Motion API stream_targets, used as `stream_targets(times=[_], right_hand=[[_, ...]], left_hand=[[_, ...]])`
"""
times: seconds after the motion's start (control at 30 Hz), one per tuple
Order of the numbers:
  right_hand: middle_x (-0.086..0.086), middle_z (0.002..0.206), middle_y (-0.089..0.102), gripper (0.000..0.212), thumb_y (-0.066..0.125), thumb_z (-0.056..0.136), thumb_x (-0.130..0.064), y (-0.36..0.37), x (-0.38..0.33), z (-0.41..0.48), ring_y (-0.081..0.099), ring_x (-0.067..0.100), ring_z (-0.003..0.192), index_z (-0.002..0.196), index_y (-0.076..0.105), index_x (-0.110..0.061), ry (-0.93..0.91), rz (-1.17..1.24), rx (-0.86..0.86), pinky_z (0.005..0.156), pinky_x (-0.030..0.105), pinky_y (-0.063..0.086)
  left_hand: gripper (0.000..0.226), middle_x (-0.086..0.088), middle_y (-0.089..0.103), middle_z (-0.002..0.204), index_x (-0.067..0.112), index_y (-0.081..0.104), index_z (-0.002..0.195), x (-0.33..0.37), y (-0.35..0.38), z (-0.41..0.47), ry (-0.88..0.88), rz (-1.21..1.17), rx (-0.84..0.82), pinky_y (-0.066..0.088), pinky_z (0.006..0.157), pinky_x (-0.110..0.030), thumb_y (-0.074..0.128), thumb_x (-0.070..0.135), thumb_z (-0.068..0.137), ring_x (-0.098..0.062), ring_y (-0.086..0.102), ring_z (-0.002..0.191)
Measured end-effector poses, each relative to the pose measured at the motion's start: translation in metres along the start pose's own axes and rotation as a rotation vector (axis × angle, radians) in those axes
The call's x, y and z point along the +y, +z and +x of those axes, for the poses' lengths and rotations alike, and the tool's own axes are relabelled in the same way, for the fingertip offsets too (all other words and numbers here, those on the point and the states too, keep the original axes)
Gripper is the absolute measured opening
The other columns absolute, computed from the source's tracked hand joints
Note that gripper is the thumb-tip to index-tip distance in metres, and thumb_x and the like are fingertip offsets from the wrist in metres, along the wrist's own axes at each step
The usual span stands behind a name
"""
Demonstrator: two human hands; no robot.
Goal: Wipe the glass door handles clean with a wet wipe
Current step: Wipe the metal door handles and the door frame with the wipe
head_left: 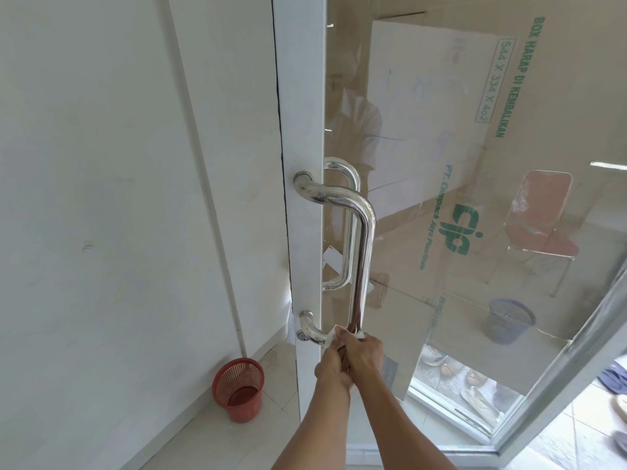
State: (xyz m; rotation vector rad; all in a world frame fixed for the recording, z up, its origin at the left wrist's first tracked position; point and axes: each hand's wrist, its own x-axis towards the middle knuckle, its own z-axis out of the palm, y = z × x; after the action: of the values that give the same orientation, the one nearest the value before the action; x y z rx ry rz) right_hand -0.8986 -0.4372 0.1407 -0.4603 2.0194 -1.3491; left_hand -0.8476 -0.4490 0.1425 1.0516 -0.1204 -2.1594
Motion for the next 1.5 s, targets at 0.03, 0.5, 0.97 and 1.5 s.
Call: stream_targets(times=[0.03,0.5,0.97,1.5], right_hand=[[0.005,0.066,0.070,0.032,0.081,0.066,-0.044,-0.003,-0.002,0.002,0.067,0.023,0.071,0.069,0.070,-0.014,-0.013,-0.022,-0.016,0.077,0.042,0.057],[-0.040,0.074,0.059,0.026,0.073,0.082,-0.036,-0.029,-0.071,-0.003,0.059,-0.017,0.078,0.104,0.072,-0.023,-0.752,0.025,0.083,0.100,0.048,0.045],[-0.039,0.077,0.053,0.029,0.073,0.084,-0.032,-0.035,-0.067,-0.009,0.055,-0.023,0.081,0.107,0.070,-0.015,-0.780,0.021,0.091,0.101,0.050,0.045],[-0.049,0.086,0.054,0.022,0.071,0.086,-0.029,-0.031,-0.062,-0.011,0.056,-0.020,0.080,0.104,0.070,-0.016,-0.835,0.005,0.116,0.098,0.053,0.046]], left_hand=[[0.026,-0.017,0.063,0.092,-0.001,0.063,0.096,-0.001,0.000,0.003,0.008,-0.014,-0.005,0.046,0.097,-0.037,0.051,0.022,0.100,-0.028,0.059,0.087],[0.033,-0.022,0.063,0.108,-0.006,0.046,0.114,-0.003,0.007,0.007,0.220,-0.061,0.260,0.047,0.103,-0.040,0.066,0.003,0.089,-0.031,0.065,0.107],[0.035,-0.009,0.063,0.060,0.004,0.054,0.058,0.062,-0.008,0.023,0.478,0.650,0.680,0.058,0.075,-0.035,0.080,0.022,0.073,-0.026,0.065,0.066],[0.062,-0.020,0.072,0.098,-0.003,0.066,0.107,0.039,-0.008,0.002,0.392,0.653,0.673,0.059,0.077,-0.035,0.090,0.032,0.061,-0.033,0.071,0.087]])
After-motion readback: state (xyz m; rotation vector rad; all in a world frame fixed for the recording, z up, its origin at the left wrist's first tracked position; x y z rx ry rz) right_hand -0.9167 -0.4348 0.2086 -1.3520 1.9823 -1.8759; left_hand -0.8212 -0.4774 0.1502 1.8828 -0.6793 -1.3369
